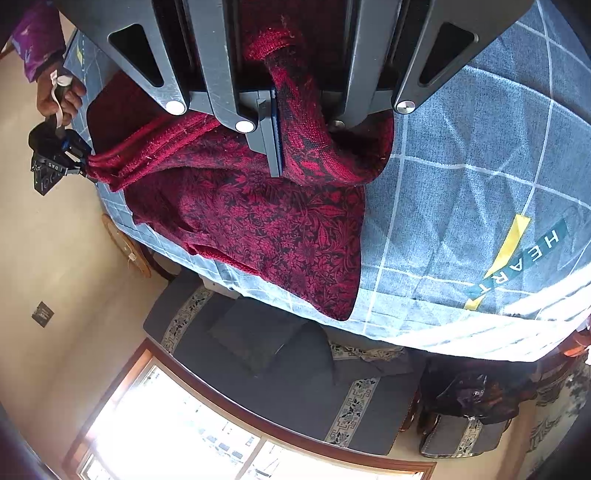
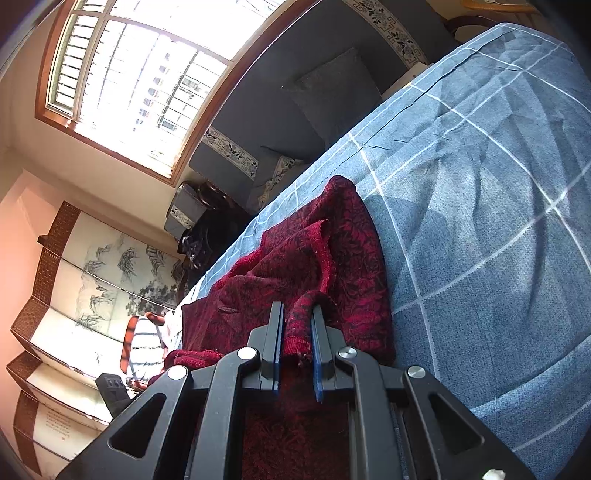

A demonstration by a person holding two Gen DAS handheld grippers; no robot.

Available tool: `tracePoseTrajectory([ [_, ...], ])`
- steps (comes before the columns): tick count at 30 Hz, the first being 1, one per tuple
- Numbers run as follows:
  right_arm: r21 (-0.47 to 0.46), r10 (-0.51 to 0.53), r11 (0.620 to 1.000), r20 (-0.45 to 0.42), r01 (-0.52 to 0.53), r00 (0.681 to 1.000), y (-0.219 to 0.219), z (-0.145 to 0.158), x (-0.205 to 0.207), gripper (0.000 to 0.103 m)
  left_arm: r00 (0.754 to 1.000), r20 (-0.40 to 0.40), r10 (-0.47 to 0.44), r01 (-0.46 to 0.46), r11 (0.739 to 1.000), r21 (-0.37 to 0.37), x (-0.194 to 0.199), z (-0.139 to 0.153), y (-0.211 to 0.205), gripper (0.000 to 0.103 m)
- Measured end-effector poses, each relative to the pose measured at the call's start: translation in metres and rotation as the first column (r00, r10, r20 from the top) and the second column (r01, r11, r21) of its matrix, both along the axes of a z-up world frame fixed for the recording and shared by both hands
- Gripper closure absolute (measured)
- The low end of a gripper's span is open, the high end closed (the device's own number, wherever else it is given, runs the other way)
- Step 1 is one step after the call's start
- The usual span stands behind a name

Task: Fold small clothes
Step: 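Lift the hem with both grippers and fold it toward the collar, then open both grippers and release the folded hem onto the sweater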

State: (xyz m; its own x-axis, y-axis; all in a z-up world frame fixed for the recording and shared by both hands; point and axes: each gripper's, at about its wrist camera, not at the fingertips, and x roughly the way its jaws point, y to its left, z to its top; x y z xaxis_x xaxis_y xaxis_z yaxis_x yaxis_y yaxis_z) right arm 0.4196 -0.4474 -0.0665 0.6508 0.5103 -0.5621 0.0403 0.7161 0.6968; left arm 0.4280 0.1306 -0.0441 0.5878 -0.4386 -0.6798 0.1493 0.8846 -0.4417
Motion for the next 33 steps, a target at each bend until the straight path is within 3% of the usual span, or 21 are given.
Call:
tracePoseTrajectory([
  [14,0.038,-0.060,0.998,0.041,0.059,0.997,-0.014,0.000,0.013,0.089,1.000,0.027,0.015,-0.015,1.000,-0.022,0.014,0.001,-0.001,0.092],
  [19,0.109,-0.040,0.993,0.051,0.035,0.998,-0.021,0.000,0.012,0.087,1.000,0.013,0.017,-0.016,0.999,-0.029,0.015,-0.004,0.000,0.092],
  [22,0.165,-0.037,0.986,0.031,0.032,0.999,-0.029,-0.002,0.009,0.073,1.000,0.008,0.021,-0.021,0.999,-0.037,0.015,-0.006,0.001,0.092],
  [24,0.164,-0.047,0.986,0.026,0.042,0.999,-0.032,0.000,0.007,0.045,1.000,0.006,0.023,-0.023,0.999,-0.034,0.014,-0.006,0.000,0.092],
  [28,0.149,-0.054,0.988,0.056,0.045,0.997,-0.031,0.009,0.007,0.041,1.000,0.010,0.023,-0.022,1.000,-0.020,0.014,-0.005,-0.003,0.092],
  [33,-0.016,0.037,0.999,0.047,-0.036,0.998,-0.012,0.014,0.015,0.041,1.000,0.004,0.016,-0.016,1.000,-0.011,0.015,-0.007,-0.004,0.092],
])
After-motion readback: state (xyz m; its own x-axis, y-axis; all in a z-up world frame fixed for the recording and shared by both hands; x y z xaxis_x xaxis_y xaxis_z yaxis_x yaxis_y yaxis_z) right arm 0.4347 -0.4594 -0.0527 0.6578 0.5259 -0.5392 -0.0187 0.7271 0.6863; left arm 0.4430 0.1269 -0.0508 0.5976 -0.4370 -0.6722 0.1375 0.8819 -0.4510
